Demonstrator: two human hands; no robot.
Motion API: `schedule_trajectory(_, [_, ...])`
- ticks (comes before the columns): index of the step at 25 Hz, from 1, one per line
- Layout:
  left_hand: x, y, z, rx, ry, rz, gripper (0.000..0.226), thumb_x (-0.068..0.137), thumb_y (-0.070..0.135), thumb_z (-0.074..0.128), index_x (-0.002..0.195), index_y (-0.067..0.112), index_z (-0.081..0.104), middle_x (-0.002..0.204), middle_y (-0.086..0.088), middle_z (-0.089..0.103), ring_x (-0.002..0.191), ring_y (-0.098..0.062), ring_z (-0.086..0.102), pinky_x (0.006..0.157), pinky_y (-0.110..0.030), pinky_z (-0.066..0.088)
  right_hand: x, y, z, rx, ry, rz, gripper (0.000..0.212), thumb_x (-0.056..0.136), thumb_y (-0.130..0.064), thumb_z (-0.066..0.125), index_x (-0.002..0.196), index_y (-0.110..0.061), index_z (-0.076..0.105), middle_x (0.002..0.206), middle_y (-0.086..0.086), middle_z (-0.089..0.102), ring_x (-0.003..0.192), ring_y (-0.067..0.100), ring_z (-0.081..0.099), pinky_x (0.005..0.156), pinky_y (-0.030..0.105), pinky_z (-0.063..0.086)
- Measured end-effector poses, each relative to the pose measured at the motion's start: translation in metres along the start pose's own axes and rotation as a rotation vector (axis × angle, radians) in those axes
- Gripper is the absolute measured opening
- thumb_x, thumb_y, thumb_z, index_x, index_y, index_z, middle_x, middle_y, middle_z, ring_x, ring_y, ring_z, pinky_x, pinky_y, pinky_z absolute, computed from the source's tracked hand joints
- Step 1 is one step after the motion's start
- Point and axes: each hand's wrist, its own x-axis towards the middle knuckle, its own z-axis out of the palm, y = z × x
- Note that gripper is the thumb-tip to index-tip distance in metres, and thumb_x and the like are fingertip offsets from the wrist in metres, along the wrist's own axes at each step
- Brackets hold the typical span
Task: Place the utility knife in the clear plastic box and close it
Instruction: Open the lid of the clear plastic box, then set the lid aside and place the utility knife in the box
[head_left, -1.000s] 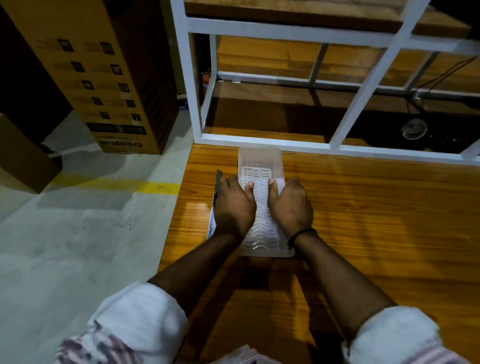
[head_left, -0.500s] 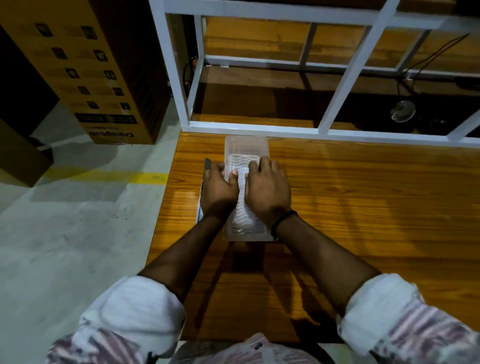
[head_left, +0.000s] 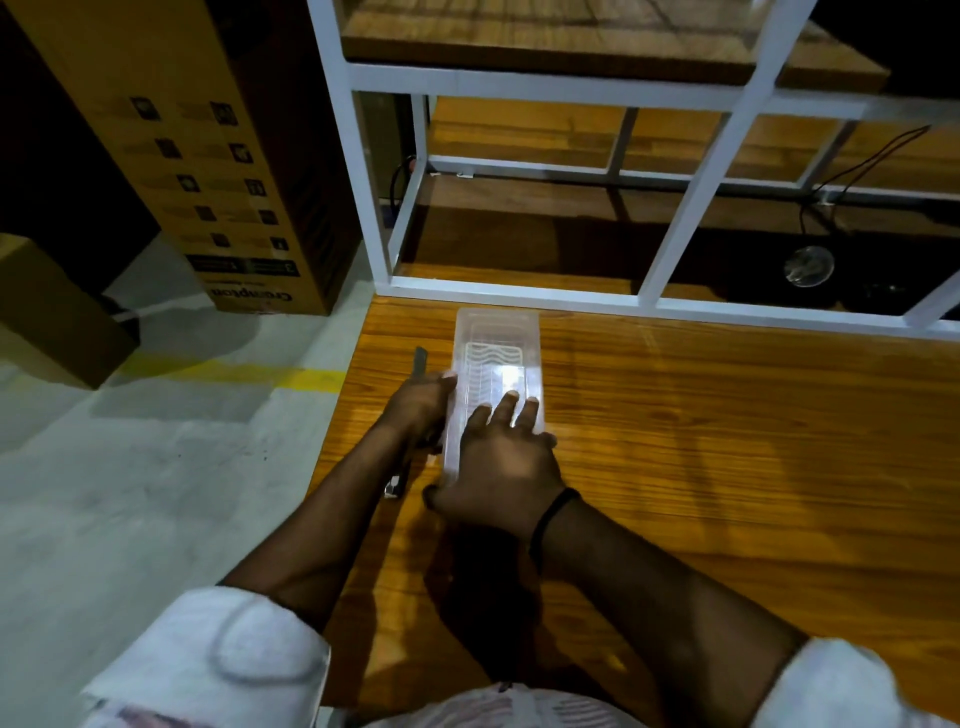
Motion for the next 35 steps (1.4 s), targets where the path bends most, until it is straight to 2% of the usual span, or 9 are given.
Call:
schedule_trajectory(7, [-0.016, -0.001, 0.004, -0.087, -0.017, -0.050, 0.056, 0.104, 0.050, 0.042, 0.120, 0.004, 0.070, 0.123, -0.018, 0.070, 0.111, -0.037, 0.067, 0.093, -0.044, 0.057, -0.001, 0.013, -0.016, 0.225, -0.049, -0.019, 0.121, 0.058, -0.079, 0.052, 0.150, -0.006, 0.020, 0.159, 0.029, 0.014, 0.146, 0.052, 0.009, 0.109, 0.062, 0.033])
schedule_trajectory(10, [-0.024, -0.008, 0.008, -0.091, -0.001, -0.016, 0.049, 0.106, 0.040, 0.043, 0.134, 0.003, 0.061, 0.125, -0.016, 0.066, 0.124, -0.039, 0.061, 0.062, -0.020, 0.057, -0.005, 0.021, -0.025, 0.371, -0.015, -0.049, 0.110, 0.064, -0.072, 0.056, 0.150, -0.015, 0.021, 0.152, 0.021, 0.031, 0.139, 0.046, 0.028, 0.107, 0.053, 0.040])
schedule_trajectory(14, [-0.020, -0.018, 0.019, 0.237, 0.103, 0.254, 0.042, 0.108, 0.036, 0.042, 0.117, 0.009, 0.073, 0.110, -0.011, 0.075, 0.102, -0.027, 0.069, 0.069, -0.023, 0.047, -0.008, 0.049, -0.039, 0.834, 0.085, -0.046, 0.075, 0.072, -0.040, 0.066, 0.139, -0.033, 0.034, 0.126, 0.003, 0.064, 0.098, 0.018, 0.067, 0.076, 0.039, 0.060])
schedule_trajectory(17, [-0.019, -0.020, 0.023, 0.318, 0.151, 0.290, 0.044, 0.108, 0.037, 0.041, 0.116, 0.009, 0.074, 0.113, -0.015, 0.076, 0.091, -0.016, 0.062, 0.065, -0.023, 0.038, -0.011, 0.093, -0.043, 1.002, 0.238, 0.044, 0.076, 0.081, -0.014, 0.065, 0.140, -0.048, 0.030, 0.104, -0.019, 0.064, 0.082, 0.004, 0.064, 0.062, 0.028, 0.057])
schedule_trajectory(21, [-0.025, -0.019, 0.019, 0.302, 0.151, 0.310, 0.042, 0.105, 0.043, 0.044, 0.114, 0.015, 0.076, 0.111, -0.010, 0.077, 0.088, -0.011, 0.063, 0.066, -0.016, 0.041, -0.022, 0.142, -0.015, 0.931, 0.355, 0.187, 0.083, 0.085, -0.006, 0.061, 0.147, -0.049, 0.027, 0.110, -0.020, 0.053, 0.084, 0.007, 0.059, 0.060, 0.032, 0.056])
schedule_trajectory(25, [-0.038, -0.025, 0.008, 0.405, 0.310, 0.337, 0.037, 0.102, 0.045, 0.050, 0.112, 0.021, 0.076, 0.109, -0.005, 0.077, 0.093, -0.018, 0.068, 0.075, -0.032, 0.052, -0.021, 0.170, 0.025, 0.811, 0.364, 0.284, 0.078, 0.083, 0.001, 0.064, 0.145, -0.038, 0.035, 0.126, -0.008, 0.051, 0.108, 0.021, 0.057, 0.069, 0.025, 0.052])
schedule_trajectory(27, [-0.046, -0.034, 0.002, 0.482, 0.406, 0.313, 0.030, 0.099, 0.043, 0.056, 0.113, 0.023, 0.075, 0.113, -0.002, 0.075, 0.095, -0.017, 0.067, 0.074, -0.030, 0.048, -0.016, 0.176, 0.038, 0.689, 0.299, 0.426, 0.068, 0.085, -0.003, 0.061, 0.143, -0.029, 0.039, 0.137, 0.008, 0.046, 0.121, 0.033, 0.049, 0.085, 0.042, 0.054])
schedule_trajectory(30, [-0.055, -0.046, -0.006, 0.640, 0.490, 0.328, 0.028, 0.096, 0.041, 0.061, 0.119, 0.027, 0.069, 0.119, 0.000, 0.069, 0.100, -0.020, 0.067, 0.074, -0.030, 0.050, -0.015, 0.173, 0.055, 0.413, 0.236, 0.538, 0.056, 0.090, -0.018, 0.055, 0.143, -0.023, 0.038, 0.140, 0.018, 0.035, 0.125, 0.041, 0.035, 0.105, 0.053, 0.037])
schedule_trajectory(35, [-0.055, -0.055, -0.019, 0.856, 0.561, 0.242, 0.043, 0.093, 0.043, 0.065, 0.127, 0.018, 0.058, 0.130, -0.012, 0.055, 0.109, -0.032, 0.062, 0.083, -0.042, 0.057, -0.016, 0.160, 0.060, 0.354, 0.278, 0.516, 0.054, 0.083, -0.023, 0.060, 0.135, -0.027, 0.045, 0.146, 0.013, 0.030, 0.126, 0.039, 0.027, 0.106, 0.051, 0.024])
